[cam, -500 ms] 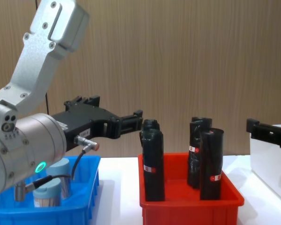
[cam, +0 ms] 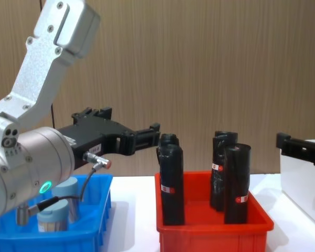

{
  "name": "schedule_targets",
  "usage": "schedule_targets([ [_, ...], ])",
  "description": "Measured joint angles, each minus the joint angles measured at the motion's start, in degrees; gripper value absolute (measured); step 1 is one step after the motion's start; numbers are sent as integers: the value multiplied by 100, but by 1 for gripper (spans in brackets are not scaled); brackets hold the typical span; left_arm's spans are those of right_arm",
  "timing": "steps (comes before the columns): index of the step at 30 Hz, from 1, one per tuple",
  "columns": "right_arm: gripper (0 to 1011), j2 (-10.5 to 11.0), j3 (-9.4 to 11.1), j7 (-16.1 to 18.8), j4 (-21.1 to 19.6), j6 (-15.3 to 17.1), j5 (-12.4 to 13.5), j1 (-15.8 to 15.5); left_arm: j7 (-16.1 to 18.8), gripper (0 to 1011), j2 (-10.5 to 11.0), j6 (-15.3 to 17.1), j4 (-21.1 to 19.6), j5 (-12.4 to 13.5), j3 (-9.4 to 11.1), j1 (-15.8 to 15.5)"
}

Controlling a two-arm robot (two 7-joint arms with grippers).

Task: Pick the cotton swabs from the blue box and place them into the white box.

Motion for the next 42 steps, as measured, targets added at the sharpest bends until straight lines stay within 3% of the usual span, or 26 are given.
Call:
schedule_targets([
  [28,1002,0,0,0,0,0,0,0,0,1004,-3,1,0,-6,-4,1],
  [42,1002,0,0,0,0,0,0,0,182,1004,-59,179,9,-194,-70,-13],
])
